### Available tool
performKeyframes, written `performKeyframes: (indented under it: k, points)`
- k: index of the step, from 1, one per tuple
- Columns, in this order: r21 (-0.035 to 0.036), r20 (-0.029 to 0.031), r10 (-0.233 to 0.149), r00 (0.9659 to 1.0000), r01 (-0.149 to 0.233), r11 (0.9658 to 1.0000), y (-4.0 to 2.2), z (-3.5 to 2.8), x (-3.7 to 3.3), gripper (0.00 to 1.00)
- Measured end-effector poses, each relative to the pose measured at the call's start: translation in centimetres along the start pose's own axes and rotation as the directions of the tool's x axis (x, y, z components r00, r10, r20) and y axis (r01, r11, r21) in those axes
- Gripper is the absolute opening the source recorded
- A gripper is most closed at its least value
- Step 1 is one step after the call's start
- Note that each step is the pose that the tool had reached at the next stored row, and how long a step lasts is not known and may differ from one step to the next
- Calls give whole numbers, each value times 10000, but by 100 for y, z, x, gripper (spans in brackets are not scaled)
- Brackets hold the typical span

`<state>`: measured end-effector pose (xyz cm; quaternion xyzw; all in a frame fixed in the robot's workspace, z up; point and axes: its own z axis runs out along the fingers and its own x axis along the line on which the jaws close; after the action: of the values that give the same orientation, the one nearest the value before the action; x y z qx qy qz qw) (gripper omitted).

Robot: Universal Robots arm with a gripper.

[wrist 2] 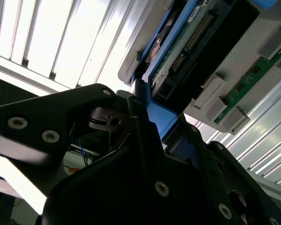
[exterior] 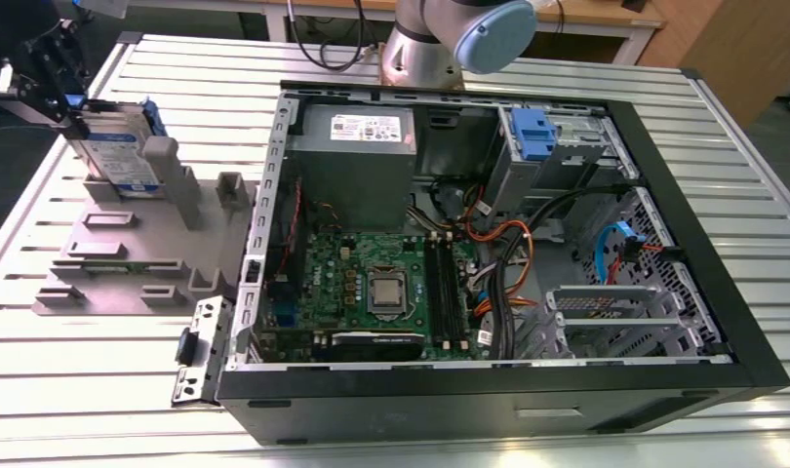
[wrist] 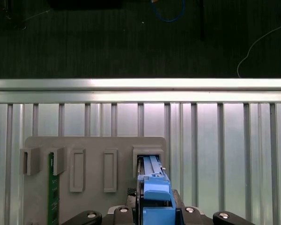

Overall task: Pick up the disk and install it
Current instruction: 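Pick up the disk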

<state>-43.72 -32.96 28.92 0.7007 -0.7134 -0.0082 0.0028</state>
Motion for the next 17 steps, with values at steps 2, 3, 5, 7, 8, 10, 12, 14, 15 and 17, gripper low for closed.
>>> performKeyframes:
  k: [2, 3, 5, 7, 8, 10, 12, 14, 15, 17]
  points:
    - [0, 0, 0, 10000, 0, 10000, 0, 0, 0, 36]
    - [0, 0, 0, 10000, 0, 10000, 0, 0, 0, 36]
    - [0, 0, 0, 10000, 0, 10000, 0, 0, 4, 36]
    - [1, 0, 0, 10000, 0, 10000, 0, -1, 4, 36]
    - [3, 1, 0, 10000, 0, 10000, 0, -2, 4, 36]
    - [2, 1, -1, 10000, 1, 10000, 0, -6, 4, 36]
    - [1, 0, 0, 10000, 0, 10000, 0, -12, 4, 36]
    - [0, 0, 0, 10000, 0, 10000, 0, -18, 4, 36]
    - [0, 0, 0, 10000, 0, 10000, 0, -22, 4, 36]
    - [0, 0, 0, 10000, 0, 10000, 0, -28, 4, 36]
